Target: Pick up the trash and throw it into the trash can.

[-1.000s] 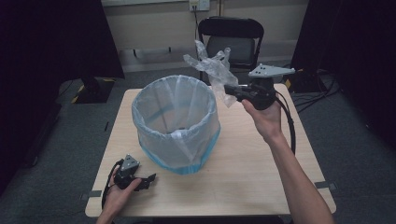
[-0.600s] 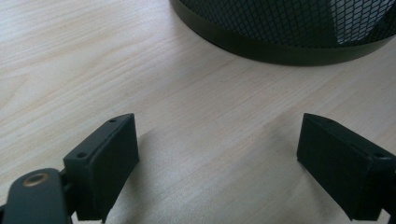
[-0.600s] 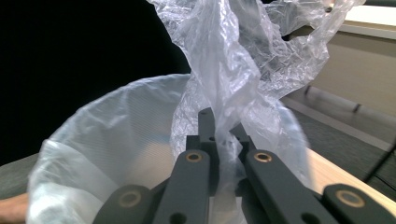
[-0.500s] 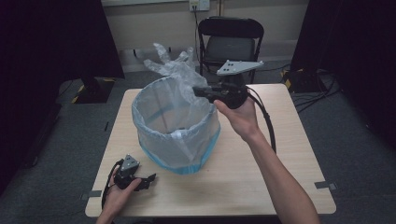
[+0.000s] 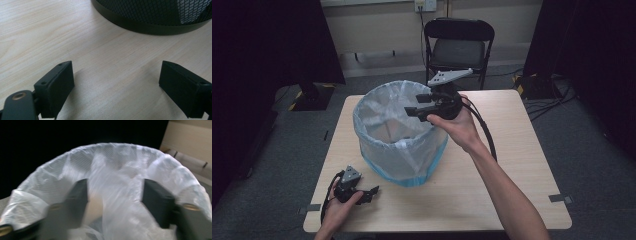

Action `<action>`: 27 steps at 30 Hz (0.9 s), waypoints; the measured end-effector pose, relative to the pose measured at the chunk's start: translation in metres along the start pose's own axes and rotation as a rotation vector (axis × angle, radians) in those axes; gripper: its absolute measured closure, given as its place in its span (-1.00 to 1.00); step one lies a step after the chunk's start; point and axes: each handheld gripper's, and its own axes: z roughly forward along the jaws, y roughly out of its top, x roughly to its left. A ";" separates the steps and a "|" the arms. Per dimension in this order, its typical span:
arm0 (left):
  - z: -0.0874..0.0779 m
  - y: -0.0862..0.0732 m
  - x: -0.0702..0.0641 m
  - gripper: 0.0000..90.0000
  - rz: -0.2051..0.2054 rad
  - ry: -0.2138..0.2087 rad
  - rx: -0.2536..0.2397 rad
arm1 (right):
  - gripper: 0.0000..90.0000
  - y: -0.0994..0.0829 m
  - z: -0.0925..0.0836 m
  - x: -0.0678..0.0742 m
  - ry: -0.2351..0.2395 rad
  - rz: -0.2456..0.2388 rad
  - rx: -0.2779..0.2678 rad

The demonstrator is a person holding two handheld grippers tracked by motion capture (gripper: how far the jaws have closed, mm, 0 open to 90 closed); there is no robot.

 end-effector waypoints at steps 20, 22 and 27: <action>0.000 0.000 0.000 -0.73 0.003 0.000 0.000 | -0.52 -0.008 -0.022 -0.013 -0.083 0.017 -0.013; 0.000 0.000 0.000 -0.73 0.003 0.000 0.001 | -0.52 -0.011 -0.028 -0.016 -0.097 0.019 -0.016; 0.000 0.000 0.000 -0.73 0.002 0.000 0.001 | -0.54 -0.025 -0.047 -0.028 -0.152 0.044 -0.023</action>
